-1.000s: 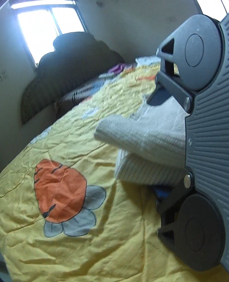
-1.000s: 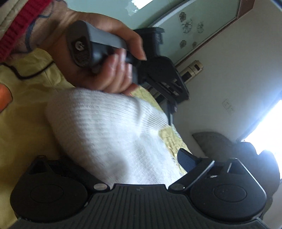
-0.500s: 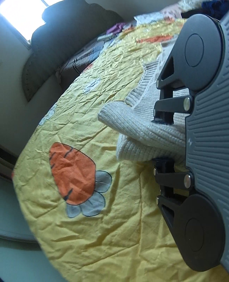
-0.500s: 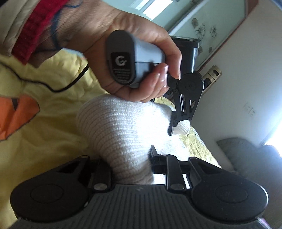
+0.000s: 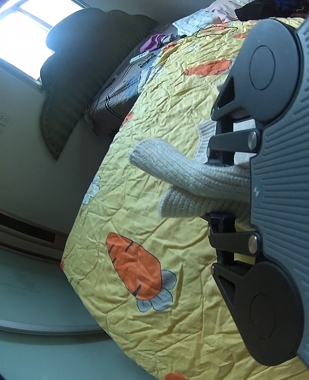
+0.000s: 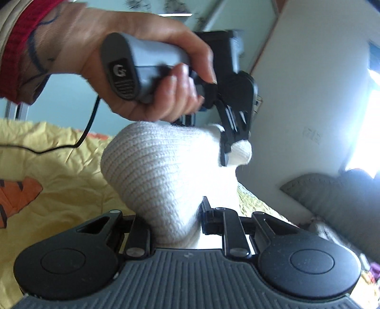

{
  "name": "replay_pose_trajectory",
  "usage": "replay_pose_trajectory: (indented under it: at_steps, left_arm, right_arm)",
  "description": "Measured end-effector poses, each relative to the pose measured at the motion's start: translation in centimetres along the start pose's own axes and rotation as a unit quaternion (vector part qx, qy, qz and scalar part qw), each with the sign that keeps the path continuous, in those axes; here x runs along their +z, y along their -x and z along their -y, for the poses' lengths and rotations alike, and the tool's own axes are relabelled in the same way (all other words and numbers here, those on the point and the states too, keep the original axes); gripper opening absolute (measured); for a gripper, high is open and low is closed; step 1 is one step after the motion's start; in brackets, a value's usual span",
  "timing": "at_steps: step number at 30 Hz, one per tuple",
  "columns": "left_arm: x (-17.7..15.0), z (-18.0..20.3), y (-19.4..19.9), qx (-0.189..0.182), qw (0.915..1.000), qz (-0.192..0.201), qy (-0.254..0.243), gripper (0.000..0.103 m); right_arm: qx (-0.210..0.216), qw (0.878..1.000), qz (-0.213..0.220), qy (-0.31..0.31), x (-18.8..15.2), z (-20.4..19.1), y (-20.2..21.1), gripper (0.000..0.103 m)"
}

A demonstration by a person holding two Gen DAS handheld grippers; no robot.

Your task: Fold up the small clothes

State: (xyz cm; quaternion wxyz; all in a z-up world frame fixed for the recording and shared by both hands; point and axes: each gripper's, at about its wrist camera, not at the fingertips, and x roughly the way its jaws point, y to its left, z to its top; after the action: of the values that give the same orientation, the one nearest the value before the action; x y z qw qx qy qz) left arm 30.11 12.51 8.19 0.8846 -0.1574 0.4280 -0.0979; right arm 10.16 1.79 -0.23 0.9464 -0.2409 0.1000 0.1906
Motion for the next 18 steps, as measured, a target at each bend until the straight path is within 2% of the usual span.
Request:
replay_pose_trajectory:
  at_steps: [11,18]
  left_arm:
    - [-1.7,7.3,0.8,0.004,0.9991,0.030,-0.028,0.029]
    - [-2.9,11.8,-0.5,-0.011,0.9989,0.024,-0.039,0.029]
  right_arm:
    - [-0.028,0.997,-0.006,-0.067,-2.0,4.0,3.1,0.021]
    - [-0.039,0.992,-0.019,-0.117,-3.8,7.3,5.1,0.021]
